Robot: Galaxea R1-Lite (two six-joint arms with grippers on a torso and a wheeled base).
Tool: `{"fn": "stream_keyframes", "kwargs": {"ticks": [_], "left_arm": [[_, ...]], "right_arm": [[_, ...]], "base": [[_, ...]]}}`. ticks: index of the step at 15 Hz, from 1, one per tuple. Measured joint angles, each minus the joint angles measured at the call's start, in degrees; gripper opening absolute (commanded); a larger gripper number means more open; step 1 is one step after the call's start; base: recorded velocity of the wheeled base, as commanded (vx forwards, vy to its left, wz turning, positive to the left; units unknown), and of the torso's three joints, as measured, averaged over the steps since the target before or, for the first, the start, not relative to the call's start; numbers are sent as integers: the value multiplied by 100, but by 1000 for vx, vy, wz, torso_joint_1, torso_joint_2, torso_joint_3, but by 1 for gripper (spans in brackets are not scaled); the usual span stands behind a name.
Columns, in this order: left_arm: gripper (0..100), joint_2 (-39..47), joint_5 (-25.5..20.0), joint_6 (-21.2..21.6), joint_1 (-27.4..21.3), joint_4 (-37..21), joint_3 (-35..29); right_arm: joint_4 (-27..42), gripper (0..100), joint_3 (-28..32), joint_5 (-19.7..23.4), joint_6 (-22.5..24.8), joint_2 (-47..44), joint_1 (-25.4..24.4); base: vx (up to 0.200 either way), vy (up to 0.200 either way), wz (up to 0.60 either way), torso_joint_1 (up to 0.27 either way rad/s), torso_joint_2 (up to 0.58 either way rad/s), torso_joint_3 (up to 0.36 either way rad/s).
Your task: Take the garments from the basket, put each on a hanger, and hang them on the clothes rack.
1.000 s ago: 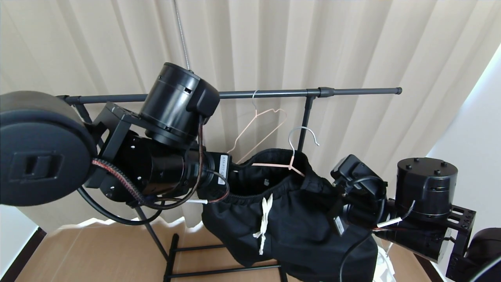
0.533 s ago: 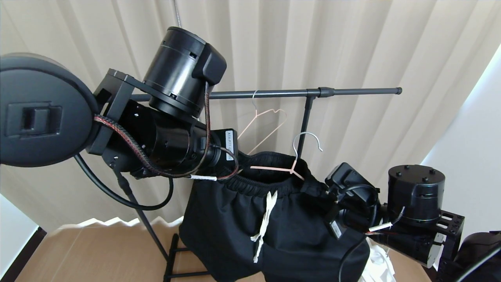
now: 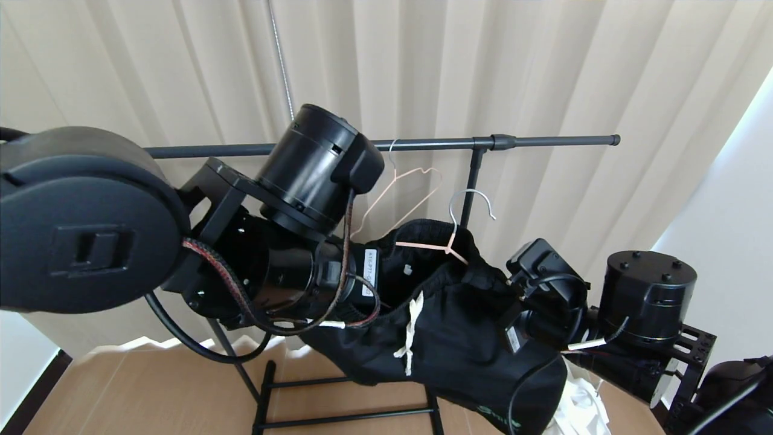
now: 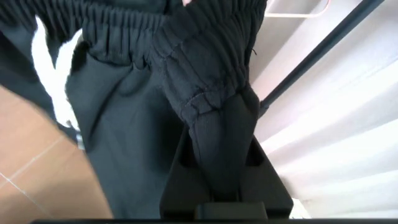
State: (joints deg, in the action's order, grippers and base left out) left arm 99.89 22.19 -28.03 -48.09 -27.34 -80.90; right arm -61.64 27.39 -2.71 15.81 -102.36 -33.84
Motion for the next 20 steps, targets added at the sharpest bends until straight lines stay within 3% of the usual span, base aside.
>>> {"fn": "stream_keyframes", "kwargs": {"ticks": [4, 10, 16, 20], "left_arm": [[0, 311, 28, -13, -188, 91, 91], [0, 597, 30, -88, -356, 606, 166], [0, 700, 63, -121, -436, 1468, 400], [0, 711, 72, -123, -439, 1632, 474]], "right_arm": [[-2, 0, -13, 9, -27, 210, -127], [2, 0, -72, 13, -27, 468, -194], [0, 0, -135, 15, -27, 691, -284], [2, 0, -179, 11, -18, 844, -394]], "base": [[0, 0, 0, 0, 0, 0], [0, 0, 0, 0, 0, 0], [0, 0, 0, 0, 0, 0], [0, 0, 0, 0, 0, 0]]}}
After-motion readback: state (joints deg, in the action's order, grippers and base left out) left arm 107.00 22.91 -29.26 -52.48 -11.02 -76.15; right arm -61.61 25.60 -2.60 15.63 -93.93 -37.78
